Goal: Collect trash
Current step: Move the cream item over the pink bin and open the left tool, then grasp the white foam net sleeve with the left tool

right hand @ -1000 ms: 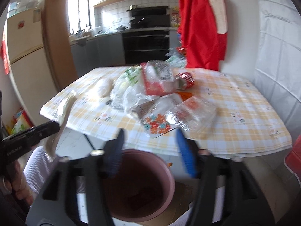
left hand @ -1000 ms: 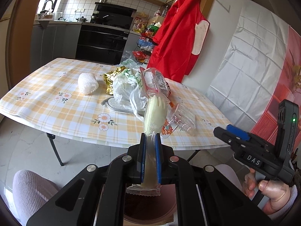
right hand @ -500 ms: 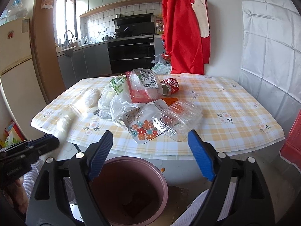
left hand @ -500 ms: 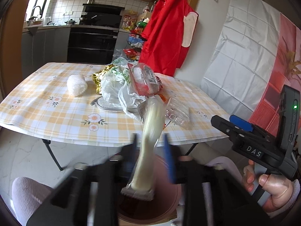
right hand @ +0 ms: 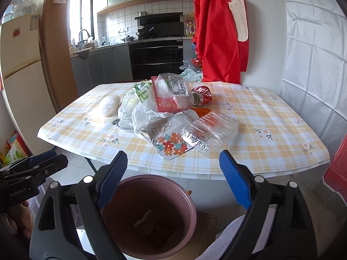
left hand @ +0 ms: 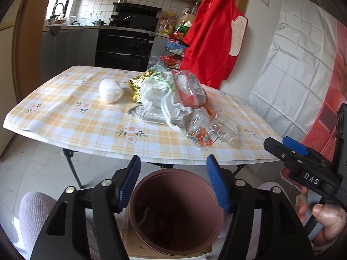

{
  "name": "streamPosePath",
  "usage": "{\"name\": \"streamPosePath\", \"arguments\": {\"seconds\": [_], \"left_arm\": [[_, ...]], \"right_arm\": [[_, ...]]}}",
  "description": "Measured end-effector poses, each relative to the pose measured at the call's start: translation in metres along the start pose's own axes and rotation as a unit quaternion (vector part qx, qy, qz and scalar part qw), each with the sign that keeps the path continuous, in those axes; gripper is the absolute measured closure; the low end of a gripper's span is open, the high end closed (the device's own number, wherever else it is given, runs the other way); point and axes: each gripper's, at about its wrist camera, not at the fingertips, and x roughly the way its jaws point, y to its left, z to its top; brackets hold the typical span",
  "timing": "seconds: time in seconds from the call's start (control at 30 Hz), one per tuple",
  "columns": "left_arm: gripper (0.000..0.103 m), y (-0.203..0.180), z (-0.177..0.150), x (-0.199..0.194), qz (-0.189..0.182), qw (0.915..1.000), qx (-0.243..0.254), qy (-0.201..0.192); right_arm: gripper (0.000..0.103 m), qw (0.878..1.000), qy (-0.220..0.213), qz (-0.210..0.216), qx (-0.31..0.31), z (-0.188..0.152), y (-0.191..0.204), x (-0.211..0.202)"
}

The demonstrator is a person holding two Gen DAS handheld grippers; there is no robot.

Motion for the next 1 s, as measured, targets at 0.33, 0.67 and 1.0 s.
{"name": "streamPosePath", "arguments": {"seconds": [0.33,0.67,1.0], "left_arm": [[0.037,0.006,-0.004,0.0,0.014,0.9999,-0.003,0.001],[0.036,0.021,-0.009,0.018,0.013,0.9989,-0.031,0.031],[0.035,0.05,0.006,0.042,0.036,0.9972,-0.048,0.045]], "right_arm": [[0.017,1.0,0.006,0.001,-0.002,-0.003,0.002,0.003],[0.016,0.999,0.029,-0.005,0.021,-0.015,-0.014,0.026],[0.016,0.999,0.046,-0.006,0.025,-0.016,-0.024,0.056]]}}
